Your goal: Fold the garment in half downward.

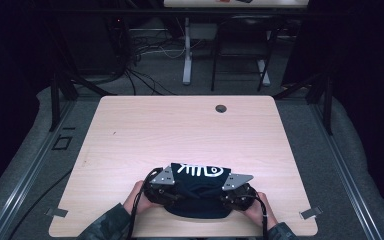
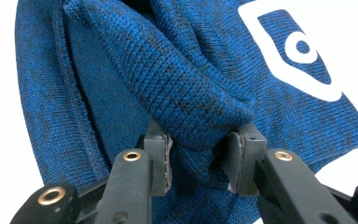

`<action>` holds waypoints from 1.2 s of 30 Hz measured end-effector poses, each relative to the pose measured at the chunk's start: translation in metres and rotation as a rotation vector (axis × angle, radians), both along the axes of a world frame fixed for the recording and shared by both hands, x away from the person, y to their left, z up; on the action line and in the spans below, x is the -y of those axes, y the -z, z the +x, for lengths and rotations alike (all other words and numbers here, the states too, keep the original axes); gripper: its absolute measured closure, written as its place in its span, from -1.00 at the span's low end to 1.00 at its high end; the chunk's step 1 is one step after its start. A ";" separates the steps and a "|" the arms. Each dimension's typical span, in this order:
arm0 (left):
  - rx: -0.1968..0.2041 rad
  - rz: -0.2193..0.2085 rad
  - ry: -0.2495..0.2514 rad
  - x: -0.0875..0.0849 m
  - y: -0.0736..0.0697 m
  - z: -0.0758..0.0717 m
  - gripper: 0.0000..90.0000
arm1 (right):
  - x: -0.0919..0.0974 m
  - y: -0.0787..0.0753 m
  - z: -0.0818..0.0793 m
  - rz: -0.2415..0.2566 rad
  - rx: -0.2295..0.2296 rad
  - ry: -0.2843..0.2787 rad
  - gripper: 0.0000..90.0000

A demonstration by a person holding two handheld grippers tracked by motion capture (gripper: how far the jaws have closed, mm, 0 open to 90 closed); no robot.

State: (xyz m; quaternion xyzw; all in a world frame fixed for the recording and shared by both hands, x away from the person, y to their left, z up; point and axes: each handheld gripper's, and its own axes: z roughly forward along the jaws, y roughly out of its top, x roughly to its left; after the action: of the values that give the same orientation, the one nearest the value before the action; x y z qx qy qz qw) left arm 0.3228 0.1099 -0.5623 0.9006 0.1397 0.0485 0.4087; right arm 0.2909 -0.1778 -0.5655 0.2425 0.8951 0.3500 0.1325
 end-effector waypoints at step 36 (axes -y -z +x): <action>-0.041 0.056 -0.255 0.001 0.000 0.030 -0.21 | -0.002 -0.014 0.003 0.003 -0.040 0.003 -0.13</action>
State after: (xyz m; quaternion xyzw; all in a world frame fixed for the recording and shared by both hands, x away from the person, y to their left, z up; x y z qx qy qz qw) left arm 0.3532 0.1094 -0.5624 0.8873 0.2601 0.0854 0.3711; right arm 0.2937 -0.1755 -0.5516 0.2507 0.8967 0.3462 0.1147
